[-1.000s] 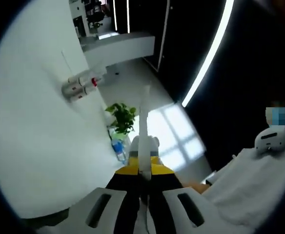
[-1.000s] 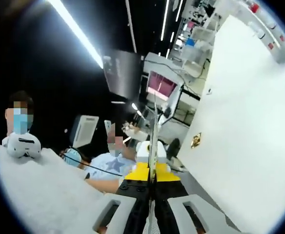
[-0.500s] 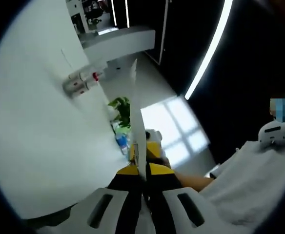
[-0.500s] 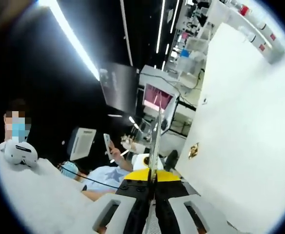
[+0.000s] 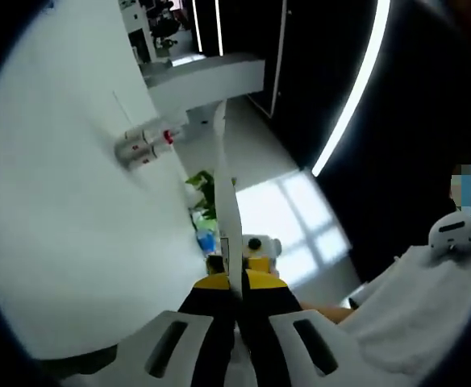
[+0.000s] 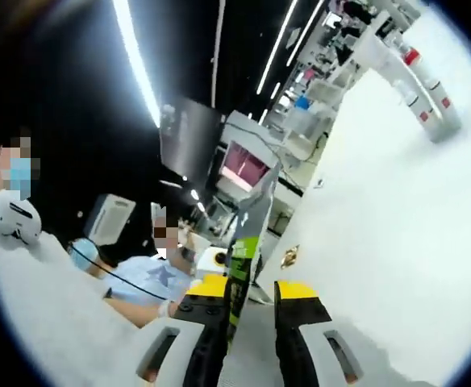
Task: Arrange the skincare products in the storage area until every visible bottle or jar stands upright without overlapping.
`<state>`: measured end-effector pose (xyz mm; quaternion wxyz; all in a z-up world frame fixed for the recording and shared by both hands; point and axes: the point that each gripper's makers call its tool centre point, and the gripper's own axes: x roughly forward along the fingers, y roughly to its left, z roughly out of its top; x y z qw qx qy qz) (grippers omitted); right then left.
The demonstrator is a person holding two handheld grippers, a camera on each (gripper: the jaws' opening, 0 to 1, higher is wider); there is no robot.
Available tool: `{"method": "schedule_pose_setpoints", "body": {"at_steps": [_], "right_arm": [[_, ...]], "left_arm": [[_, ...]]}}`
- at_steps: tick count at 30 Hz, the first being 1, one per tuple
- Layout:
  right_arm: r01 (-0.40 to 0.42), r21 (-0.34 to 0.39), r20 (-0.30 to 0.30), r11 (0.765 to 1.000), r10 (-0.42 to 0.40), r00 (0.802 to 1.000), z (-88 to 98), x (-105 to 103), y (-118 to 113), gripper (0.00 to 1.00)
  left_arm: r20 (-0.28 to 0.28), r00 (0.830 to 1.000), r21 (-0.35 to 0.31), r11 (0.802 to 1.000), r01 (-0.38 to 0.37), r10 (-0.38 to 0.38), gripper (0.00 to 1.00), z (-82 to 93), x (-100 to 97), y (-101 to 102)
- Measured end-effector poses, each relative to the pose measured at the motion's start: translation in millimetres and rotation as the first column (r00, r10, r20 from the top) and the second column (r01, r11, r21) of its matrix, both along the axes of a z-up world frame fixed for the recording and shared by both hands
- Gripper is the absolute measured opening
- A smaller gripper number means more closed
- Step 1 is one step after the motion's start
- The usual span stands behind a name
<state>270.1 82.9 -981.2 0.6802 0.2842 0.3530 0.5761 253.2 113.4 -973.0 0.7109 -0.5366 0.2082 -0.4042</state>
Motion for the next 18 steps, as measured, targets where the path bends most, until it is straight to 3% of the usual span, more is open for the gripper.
{"method": "schedule_pose_setpoints", "body": {"at_steps": [2, 5, 10, 15, 18], "right_arm": [[-0.001, -0.097, 0.068, 0.995, 0.008, 0.998, -11.7, -2, -8, 0.29], [0.027, -0.182, 0.153, 0.983, 0.002, 0.988, -20.5, -2, -16, 0.36], [0.102, -0.248, 0.233, 0.963, -0.043, 0.971, -26.1, 3, -27, 0.43], [0.162, -0.366, 0.318, 0.916, -0.040, 0.947, -43.7, 3, -37, 0.50], [0.187, -0.430, 0.394, 0.883, -0.002, 0.919, -55.5, 1, -40, 0.57]], "left_arm": [[-0.005, 1.000, 0.007, 1.000, 0.000, 0.000, 0.00, -0.6, -0.8, -1], [-0.030, 1.000, 0.030, 1.000, -0.001, 0.002, 0.00, -5.4, -1.0, 0], [-0.061, 0.998, 0.053, 0.998, -0.021, 0.024, 0.00, -13.0, 2.6, 4], [-0.112, 0.993, 0.100, 0.995, -0.023, 0.034, 0.00, -25.7, 7.9, 7], [-0.140, 0.989, 0.127, 0.992, -0.026, 0.044, 0.00, -32.9, 13.5, 9]]}}
